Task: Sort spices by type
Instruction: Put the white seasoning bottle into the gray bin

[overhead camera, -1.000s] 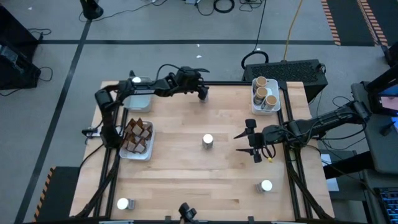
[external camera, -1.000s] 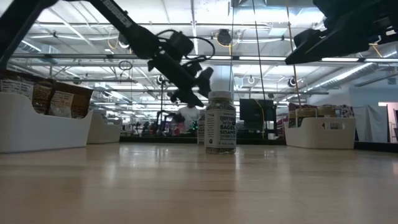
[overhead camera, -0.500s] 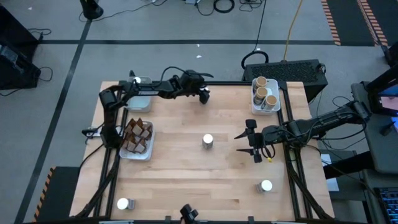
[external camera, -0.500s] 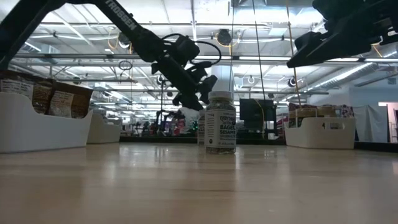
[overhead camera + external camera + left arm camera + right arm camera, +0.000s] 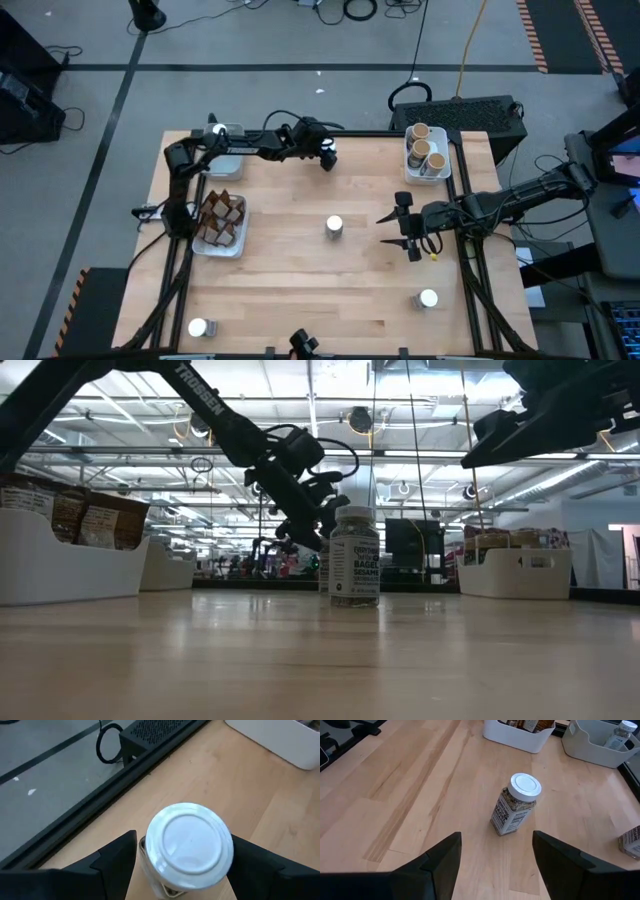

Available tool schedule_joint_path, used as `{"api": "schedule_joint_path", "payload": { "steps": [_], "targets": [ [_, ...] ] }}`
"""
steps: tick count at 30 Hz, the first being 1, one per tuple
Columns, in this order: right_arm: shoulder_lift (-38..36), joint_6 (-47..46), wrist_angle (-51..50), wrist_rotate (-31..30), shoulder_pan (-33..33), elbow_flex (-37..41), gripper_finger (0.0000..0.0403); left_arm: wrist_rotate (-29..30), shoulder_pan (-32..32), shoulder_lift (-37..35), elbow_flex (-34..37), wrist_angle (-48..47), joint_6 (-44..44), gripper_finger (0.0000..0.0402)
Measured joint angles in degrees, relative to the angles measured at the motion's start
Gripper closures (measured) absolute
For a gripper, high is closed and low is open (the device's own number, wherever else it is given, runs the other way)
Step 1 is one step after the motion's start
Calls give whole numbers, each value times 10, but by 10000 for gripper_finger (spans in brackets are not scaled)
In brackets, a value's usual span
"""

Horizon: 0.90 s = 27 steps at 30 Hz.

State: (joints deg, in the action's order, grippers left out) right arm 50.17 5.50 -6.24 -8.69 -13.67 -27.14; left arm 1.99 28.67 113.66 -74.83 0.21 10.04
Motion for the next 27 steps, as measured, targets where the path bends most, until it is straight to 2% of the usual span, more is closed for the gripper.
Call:
{"api": "schedule_joint_path", "payload": {
  "steps": [13,21,27],
  "targets": [
    [0,1,0,0,1,0,177,5,0,0,0,8,0,133],
    [0,1,0,0,1,0,177,20,0,0,0,9,1,189],
    [0,1,0,0,1,0,177,20,0,-1,0,10,1,190]
  ]
}}
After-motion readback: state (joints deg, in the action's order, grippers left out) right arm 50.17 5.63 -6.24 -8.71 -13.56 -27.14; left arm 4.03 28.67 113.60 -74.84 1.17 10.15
